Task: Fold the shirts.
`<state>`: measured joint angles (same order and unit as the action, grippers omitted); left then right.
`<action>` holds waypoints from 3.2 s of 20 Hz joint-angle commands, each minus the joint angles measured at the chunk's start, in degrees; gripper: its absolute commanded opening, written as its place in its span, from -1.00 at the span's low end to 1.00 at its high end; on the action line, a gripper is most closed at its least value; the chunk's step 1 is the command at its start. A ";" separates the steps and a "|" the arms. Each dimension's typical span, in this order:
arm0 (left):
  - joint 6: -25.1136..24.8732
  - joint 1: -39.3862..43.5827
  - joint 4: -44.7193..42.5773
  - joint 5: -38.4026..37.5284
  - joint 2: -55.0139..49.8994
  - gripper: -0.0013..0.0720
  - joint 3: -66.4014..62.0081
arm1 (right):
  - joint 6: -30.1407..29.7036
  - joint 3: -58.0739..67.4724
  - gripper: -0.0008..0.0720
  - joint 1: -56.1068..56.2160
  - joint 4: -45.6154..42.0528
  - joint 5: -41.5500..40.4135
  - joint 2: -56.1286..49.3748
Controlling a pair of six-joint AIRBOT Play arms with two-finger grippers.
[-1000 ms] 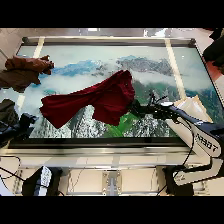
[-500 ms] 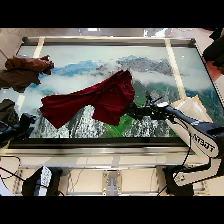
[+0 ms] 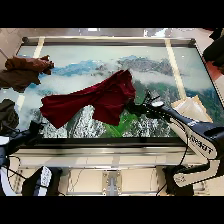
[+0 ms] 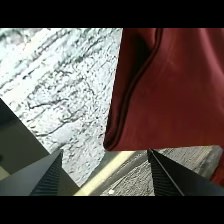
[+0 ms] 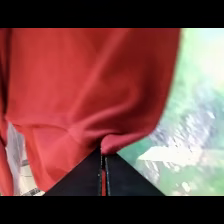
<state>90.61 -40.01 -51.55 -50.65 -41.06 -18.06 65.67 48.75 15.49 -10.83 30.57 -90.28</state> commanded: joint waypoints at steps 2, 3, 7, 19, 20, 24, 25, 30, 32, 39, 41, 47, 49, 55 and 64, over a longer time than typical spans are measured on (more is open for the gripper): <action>-7.39 4.96 10.91 5.95 -4.50 0.62 3.21 | -0.33 3.43 -0.94 0.15 -0.59 1.07 0.00; -8.87 7.13 11.87 7.50 -6.91 0.62 3.19 | -0.79 4.15 -0.94 0.15 -0.96 1.73 0.00; -11.89 14.73 13.11 13.68 -16.83 0.62 -0.57 | -0.81 5.79 -0.93 0.15 -2.91 5.70 0.04; -16.59 14.10 20.74 8.81 -15.47 -0.94 -13.11 | -4.94 7.76 -0.94 -2.16 -15.28 9.49 9.22; -18.01 12.48 20.70 5.40 -12.46 -0.94 -16.20 | -4.87 8.57 -0.94 -3.17 -19.41 11.69 13.07; -18.01 2.78 20.57 -8.63 0.42 -0.94 -30.29 | -0.46 12.15 -0.94 -7.10 -28.98 23.78 32.13; -18.01 -0.04 20.57 -10.93 3.32 -0.94 -34.07 | 0.46 13.62 -0.94 -7.34 -30.25 25.42 37.16; -18.05 -9.33 18.97 -18.47 11.30 -0.94 -52.22 | 4.35 29.70 -0.95 -7.23 -35.06 25.27 53.31; -18.05 -8.46 18.56 -19.89 11.15 -0.94 -57.61 | 6.01 38.60 -0.95 -7.23 -38.77 25.38 54.82; -11.50 3.02 8.24 -34.38 4.33 -0.94 -52.17 | 17.70 41.64 -0.95 -7.26 -64.13 36.26 47.28; -11.58 8.59 7.67 -29.75 1.11 -0.94 -39.78 | 17.66 38.10 -0.95 -7.26 -65.16 35.41 40.41; -11.98 18.62 2.64 5.18 -20.61 -0.94 -22.73 | 19.87 36.24 -0.95 -7.28 -64.46 15.82 11.28; -12.09 18.60 10.45 12.33 -30.27 -0.94 -25.62 | 20.48 36.26 -0.95 -7.23 -58.84 8.28 2.69; -24.22 18.49 33.66 12.48 -49.77 0.51 -40.74 | 20.48 36.59 0.28 -7.26 -47.21 -7.58 -8.24; -20.85 -4.57 8.35 -10.32 -35.87 0.50 -47.30 | 15.91 42.93 0.27 -23.47 -64.06 40.57 8.24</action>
<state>66.59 -36.60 -27.62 -49.93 -81.49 -65.69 84.66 92.27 -2.90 -69.45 52.86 -87.72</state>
